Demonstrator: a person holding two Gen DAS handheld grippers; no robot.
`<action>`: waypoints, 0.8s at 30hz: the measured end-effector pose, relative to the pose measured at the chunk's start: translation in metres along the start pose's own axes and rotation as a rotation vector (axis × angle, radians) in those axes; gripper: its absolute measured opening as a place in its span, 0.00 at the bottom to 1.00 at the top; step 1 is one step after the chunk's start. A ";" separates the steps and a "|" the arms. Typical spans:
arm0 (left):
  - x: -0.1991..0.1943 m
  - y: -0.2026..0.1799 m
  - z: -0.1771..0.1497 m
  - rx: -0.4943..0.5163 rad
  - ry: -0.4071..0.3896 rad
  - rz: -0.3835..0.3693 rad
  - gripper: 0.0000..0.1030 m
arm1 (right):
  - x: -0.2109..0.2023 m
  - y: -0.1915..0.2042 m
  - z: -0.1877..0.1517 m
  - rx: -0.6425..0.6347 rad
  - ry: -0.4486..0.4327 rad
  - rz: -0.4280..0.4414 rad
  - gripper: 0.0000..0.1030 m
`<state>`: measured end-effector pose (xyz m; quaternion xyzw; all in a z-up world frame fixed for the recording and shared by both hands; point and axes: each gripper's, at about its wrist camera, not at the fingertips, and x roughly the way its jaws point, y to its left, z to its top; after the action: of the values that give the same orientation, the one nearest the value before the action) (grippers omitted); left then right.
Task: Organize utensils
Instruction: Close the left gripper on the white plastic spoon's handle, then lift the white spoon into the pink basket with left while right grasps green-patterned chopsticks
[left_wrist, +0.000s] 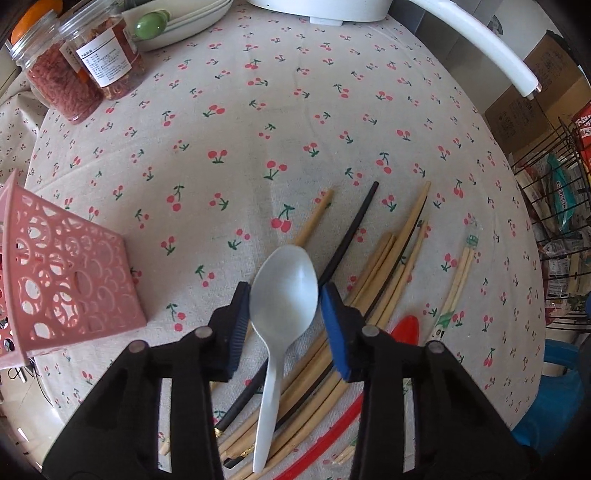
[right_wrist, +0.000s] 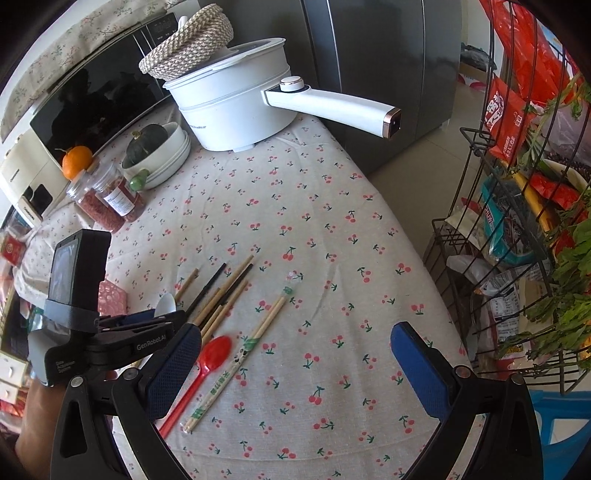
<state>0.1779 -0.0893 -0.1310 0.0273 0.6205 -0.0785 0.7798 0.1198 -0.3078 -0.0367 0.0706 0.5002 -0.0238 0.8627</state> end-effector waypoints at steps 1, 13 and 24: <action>0.000 -0.001 0.001 0.009 -0.005 0.007 0.37 | 0.001 0.000 0.000 0.002 0.001 -0.001 1.00; -0.100 0.020 -0.046 0.008 -0.316 -0.121 0.36 | 0.026 -0.005 0.006 0.033 0.078 -0.002 1.00; -0.114 0.071 -0.080 -0.093 -0.472 -0.243 0.36 | 0.090 0.008 -0.003 0.087 0.260 0.027 0.78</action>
<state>0.0871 0.0021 -0.0427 -0.1024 0.4233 -0.1470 0.8881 0.1625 -0.2969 -0.1155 0.1173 0.6053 -0.0244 0.7870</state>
